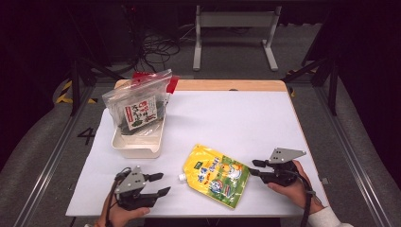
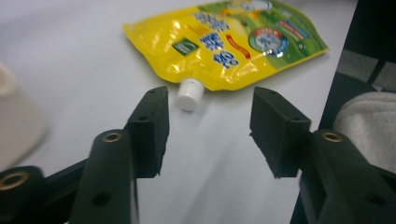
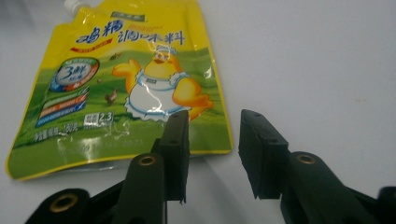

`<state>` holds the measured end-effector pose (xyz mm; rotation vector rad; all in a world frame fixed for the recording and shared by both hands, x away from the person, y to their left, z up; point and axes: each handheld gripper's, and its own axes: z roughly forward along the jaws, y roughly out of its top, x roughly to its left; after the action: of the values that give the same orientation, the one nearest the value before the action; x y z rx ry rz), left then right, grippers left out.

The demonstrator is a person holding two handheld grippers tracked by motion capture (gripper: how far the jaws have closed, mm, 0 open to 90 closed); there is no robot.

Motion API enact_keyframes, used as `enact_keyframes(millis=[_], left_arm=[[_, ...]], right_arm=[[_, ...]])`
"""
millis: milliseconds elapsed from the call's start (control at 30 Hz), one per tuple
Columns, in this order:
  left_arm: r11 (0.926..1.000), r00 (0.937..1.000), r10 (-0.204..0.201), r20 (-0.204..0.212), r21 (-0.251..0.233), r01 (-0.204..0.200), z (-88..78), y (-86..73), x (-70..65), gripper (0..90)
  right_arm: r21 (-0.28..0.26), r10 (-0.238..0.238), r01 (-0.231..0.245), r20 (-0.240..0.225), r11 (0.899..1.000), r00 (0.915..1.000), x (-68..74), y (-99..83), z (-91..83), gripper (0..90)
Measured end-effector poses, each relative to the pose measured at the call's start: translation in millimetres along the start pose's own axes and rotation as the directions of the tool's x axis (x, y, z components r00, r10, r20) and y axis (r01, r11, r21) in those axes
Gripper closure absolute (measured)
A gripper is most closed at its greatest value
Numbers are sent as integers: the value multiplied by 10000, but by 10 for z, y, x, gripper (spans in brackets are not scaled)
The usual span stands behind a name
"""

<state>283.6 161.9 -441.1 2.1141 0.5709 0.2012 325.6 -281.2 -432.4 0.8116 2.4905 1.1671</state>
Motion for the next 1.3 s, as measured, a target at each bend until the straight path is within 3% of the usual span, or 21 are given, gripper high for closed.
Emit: enact_keyframes(millis=[100,167,300,367,533,633,867,1133,1233,1300], left_arm=[[9967,9998,-147,168,802,133,151,-8,-12,539],[9956,9988,-259,404,907,222,172,-22,-6,545],[9935,9978,-452,492,1063,397,238,-8,23,607],[9911,9982,-453,386,1271,401,311,1,42,619],[9860,9992,-347,175,1639,313,435,20,53,615],[9871,9991,-434,33,1545,423,477,48,74,615],[9882,9985,-519,-170,1435,539,525,75,106,614],[9882,9949,-896,-456,1203,946,576,100,189,563],[9891,9962,-708,-500,1257,766,595,118,208,563],[9889,9957,-790,-478,1223,843,603,123,233,570]], right_arm=[[191,-38,39,-71,9998,10000,50,-58,15,644],[251,-60,61,-55,9997,10000,58,-65,22,636],[203,-42,42,5,9998,10000,64,-73,25,639],[-81,51,-51,14,10000,10000,60,-57,10,666],[20,-121,121,-264,9999,9996,101,-48,48,695],[200,-378,391,-624,9990,9973,160,-42,100,712],[291,-411,440,-956,9986,9946,189,-40,122,708],[349,-578,612,-895,9975,9943,206,-28,116,746],[53,-708,713,-652,9974,9954,199,9,51,811],[-231,-624,610,-648,9979,9959,193,18,17,847]])
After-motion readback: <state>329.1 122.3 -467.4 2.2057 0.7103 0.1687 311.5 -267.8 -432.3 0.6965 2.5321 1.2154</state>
